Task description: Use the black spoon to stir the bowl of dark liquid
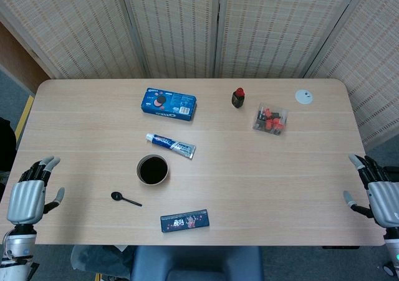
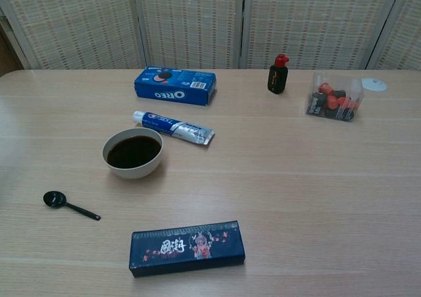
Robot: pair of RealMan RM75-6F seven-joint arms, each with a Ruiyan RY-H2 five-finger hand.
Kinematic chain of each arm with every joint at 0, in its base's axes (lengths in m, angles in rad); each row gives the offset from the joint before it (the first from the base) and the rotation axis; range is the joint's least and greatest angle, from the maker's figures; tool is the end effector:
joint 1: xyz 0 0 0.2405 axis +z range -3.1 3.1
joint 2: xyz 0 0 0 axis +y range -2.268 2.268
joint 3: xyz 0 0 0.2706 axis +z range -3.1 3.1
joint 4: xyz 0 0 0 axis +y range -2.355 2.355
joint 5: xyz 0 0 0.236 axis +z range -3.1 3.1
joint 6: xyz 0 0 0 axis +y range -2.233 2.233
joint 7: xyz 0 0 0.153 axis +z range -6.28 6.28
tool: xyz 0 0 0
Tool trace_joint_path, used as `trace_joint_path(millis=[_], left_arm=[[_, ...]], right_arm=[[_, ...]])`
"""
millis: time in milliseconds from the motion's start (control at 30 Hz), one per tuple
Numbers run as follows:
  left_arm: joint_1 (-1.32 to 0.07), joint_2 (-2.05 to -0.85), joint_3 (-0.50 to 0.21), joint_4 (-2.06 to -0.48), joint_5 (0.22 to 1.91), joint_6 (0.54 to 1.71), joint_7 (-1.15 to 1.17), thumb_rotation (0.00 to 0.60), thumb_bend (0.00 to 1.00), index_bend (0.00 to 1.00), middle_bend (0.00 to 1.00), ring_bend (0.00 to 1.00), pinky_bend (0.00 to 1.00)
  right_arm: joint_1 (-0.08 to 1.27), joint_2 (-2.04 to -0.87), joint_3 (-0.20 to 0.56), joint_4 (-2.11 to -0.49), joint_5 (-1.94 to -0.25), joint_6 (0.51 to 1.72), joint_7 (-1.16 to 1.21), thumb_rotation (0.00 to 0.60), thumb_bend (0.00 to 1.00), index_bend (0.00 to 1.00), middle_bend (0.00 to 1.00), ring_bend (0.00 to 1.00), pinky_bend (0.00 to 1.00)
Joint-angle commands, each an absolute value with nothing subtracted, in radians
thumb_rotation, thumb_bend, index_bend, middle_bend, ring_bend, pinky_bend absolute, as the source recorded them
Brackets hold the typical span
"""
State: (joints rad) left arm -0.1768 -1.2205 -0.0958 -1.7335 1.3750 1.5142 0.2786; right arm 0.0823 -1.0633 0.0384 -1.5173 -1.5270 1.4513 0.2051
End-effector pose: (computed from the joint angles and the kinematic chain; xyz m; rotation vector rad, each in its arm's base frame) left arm -0.2883 0.2269 0.1131 -1.3314 -0.8332 -0.9021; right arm -0.3599 -0.1916 0.1655 1.3938 -0.9702 0.9286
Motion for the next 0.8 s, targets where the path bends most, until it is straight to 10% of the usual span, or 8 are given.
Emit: trace_joint_path(millis=[33,800], left_arm=[[-0.173,-1.225,-0.093,-1.732,1.381,1.517,0.283,0.600,0.33,0.17,0.15,0.15,0.26],[-0.268,-1.238,-0.043,-1.639,1.591,1.412,0.379,0.600,0.33,0.21,0.19,0.23,0.30]], right_arm=[[0.081,-1.062,0.038,-1.518,-1.530,1.455,0.205,0.600,0.36,0.00,0.10,0.00,0.13],[0.074,-1.057,0.038,-1.518,-1.538,1.469,0.211,0.600,0.36,0.00,0.10,0.00,0.13]])
